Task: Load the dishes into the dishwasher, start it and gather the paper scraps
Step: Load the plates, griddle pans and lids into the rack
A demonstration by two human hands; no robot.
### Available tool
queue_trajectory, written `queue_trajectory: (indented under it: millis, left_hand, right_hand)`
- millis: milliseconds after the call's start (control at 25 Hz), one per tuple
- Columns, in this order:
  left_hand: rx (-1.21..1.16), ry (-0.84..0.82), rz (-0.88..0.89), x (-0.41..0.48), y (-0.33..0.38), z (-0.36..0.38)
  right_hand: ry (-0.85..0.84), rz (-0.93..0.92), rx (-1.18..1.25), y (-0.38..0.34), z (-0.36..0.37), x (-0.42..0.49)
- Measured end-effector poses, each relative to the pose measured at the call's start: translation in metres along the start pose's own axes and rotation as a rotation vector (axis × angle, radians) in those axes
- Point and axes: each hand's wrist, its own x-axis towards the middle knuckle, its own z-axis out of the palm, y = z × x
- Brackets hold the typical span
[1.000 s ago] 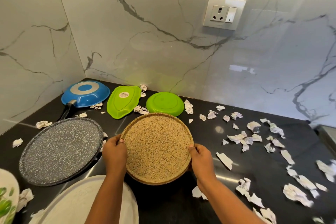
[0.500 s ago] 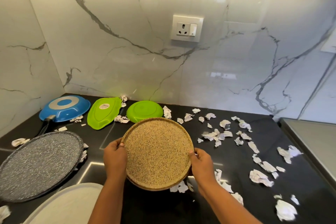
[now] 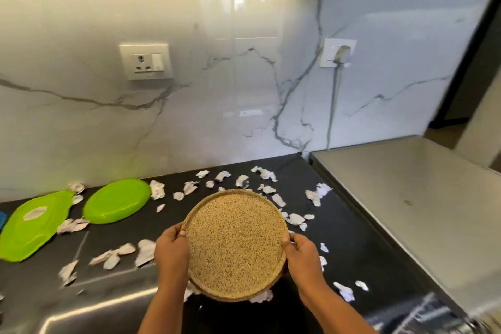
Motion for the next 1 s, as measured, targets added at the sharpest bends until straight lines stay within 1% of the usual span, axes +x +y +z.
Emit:
queue_trajectory:
  millis: [200,280,400,560,720,880,1000]
  left_hand:
    - [0.127,-0.171,0.062,-0.051,0.015,0.076]
    - [0.151,-0.253,0.095,-0.067,0.018,0.103]
    - [0.225,-0.311,0.106,-0.087,0.019,0.141]
    - [0.225,-0.424,0.16,-0.135,0.023,0.188]
    - [0.206,-0.56,0.171,-0.196,0.031,0.235]
    - [0.289,-0.673,0.216,-0.256,0.026,0.266]
    - [0.372,-0.77,0.295,-0.296,0.022,0.282]
  right_hand:
    - [0.199,0.093,0.023,0.024,-0.085,0.005]
    - [0.247,0.121,0.013,0.032,-0.116,0.005]
    - [0.288,0.148,-0.002,0.041,-0.161,-0.002]
    - [0.386,0.156,0.012,0.057,-0.222,-0.021]
    - [0.537,0.168,0.091,0.07,-0.287,-0.045]
    - [0.666,0.212,0.176,0.091,-0.339,-0.073]
    - [0.762,0.271,0.229,0.113,-0.369,-0.092]
